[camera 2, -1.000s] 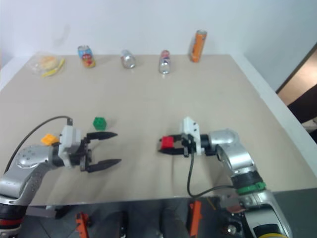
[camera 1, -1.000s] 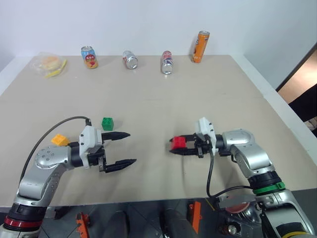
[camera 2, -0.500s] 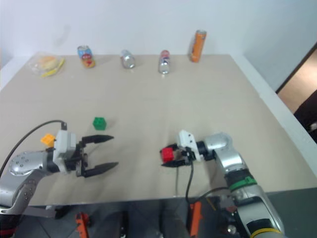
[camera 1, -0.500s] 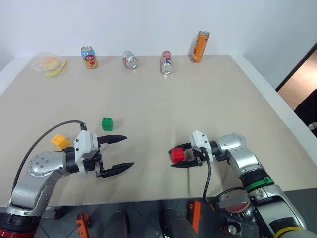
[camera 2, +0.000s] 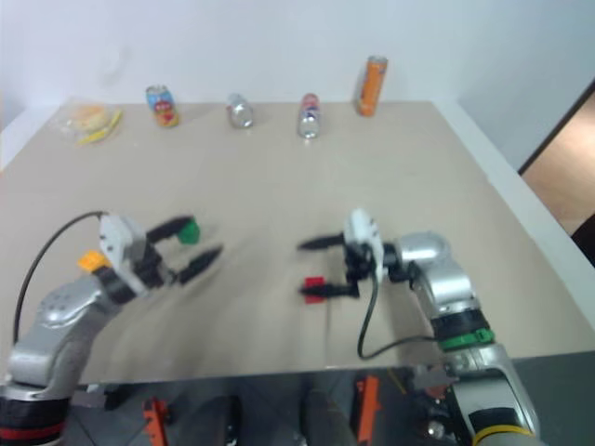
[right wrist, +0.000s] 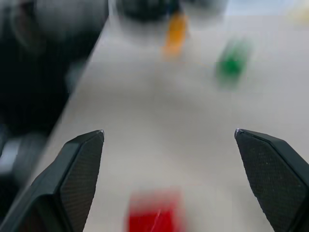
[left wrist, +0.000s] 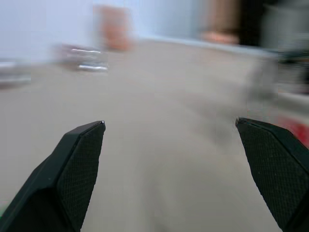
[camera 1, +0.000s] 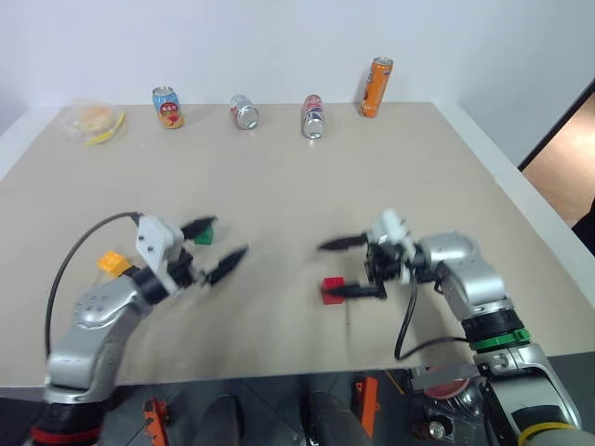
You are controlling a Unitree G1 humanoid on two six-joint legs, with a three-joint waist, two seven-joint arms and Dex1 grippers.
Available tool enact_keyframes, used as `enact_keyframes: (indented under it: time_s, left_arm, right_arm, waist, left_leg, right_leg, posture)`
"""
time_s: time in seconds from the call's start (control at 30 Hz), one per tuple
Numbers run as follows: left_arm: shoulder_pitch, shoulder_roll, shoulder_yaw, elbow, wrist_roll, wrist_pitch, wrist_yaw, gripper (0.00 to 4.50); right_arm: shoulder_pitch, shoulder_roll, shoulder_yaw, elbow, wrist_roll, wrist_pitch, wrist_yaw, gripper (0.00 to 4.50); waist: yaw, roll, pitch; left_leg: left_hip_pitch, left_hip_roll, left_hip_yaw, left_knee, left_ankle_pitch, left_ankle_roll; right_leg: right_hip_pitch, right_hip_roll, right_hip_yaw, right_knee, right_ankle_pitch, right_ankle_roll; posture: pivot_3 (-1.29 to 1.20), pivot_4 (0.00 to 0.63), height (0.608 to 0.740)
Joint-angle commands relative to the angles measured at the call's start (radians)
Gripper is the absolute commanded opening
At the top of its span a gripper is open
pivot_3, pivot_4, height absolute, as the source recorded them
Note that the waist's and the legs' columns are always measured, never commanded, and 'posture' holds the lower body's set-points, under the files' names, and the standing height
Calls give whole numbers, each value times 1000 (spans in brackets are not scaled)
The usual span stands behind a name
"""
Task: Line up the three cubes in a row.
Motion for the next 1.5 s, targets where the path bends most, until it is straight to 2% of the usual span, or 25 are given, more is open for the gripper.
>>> enact_keyframes:
  time_s: [0.03, 0.13, 0.3, 0.8, 0.9, 0.97, 1.13, 1.27, 1.4, 1.5]
  left_arm:
    - [-35, -79, 27, -36, 121, 4, 240, 4500]
    - [-60, -149, 14, -11, 190, 28, 370, 4500]
    - [-70, -203, -10, 58, 256, 32, 447, 4500]
    - [-141, -221, -59, 276, 305, 31, 439, 4500]
    - [-145, -228, -56, 287, 311, 30, 447, 3662]
    - [-145, -231, -53, 293, 315, 28, 451, 2872]
    - [-147, -229, -45, 306, 314, 28, 460, 1332]
    - [-151, -197, -43, 298, 270, 19, 373, 1356]
    - [-138, -52, -120, 222, 142, -31, -14, 1356]
    - [-122, 45, -159, 177, 66, -39, -229, 1356]
  right_arm:
    - [-20, 41, -40, -90, 36, 80, -137, 4483]
    - [-24, 70, -30, -93, 18, 93, -191, 4483]
    - [-32, 92, -16, -82, -6, 81, -223, 4483]
    - [-71, 126, -8, -22, -59, 1, -242, 4483]
    - [-72, 127, -8, -17, -62, -6, -239, 4500]
    - [-73, 127, -8, -16, -63, -9, -237, 4500]
    - [-71, 124, -11, -18, -61, -12, -233, 4500]
    - [-62, 107, -27, -37, -41, -8, -212, 4500]
    - [7, -8, -26, -137, 18, 45, -77, 4500]
    - [35, -67, -17, -167, 20, 40, -28, 4500]
  waist:
    - [0, -2, -1]
    - [1, -2, -1]
    - [1, -2, -1]
    - [1, -2, -1]
    - [1, -2, -1]
    - [0, -2, -1]
    - [0, -2, -1]
    - [0, -2, -1]
    - [2, -2, -1]
    - [1, -2, -1]
  left_leg:
    - [0, 0, 0, 0, 0, 0]
    - [1, 0, 0, -1, 0, 0]
    - [-1, -2, 1, 0, 0, 0]
    - [-2, -1, 0, 0, 0, 0]
    - [-2, -1, 0, 0, 0, 0]
    - [-2, -1, 0, 0, 0, 0]
    - [-2, -1, 0, 0, 0, 0]
    - [-2, -1, 0, 0, 0, 0]
    - [-3, -1, 0, -1, 0, 0]
    - [-4, -2, 0, -1, -1, -1]
  right_leg:
    - [0, 0, 0, 0, 0, 0]
    - [1, 1, 0, 0, 0, -1]
    - [0, -1, 1, -1, 0, 0]
    - [-1, 0, 0, -1, 0, 0]
    - [-1, 0, 0, -1, 0, 0]
    - [-1, 0, 0, -1, 0, 0]
    - [-1, 0, 0, -1, 0, 0]
    - [-1, 0, 0, -1, 0, 0]
    - [-2, 0, 0, -1, 0, -1]
    - [-3, -1, -1, -1, -2, -1]
  posture:
    - [0, 150, 740]
    - [0, 150, 740]
    - [0, 150, 740]
    - [0, 150, 740]
    - [0, 150, 740]
    - [0, 150, 740]
    - [0, 150, 740]
    - [0, 150, 740]
    - [0, 150, 740]
    - [0, 150, 740]
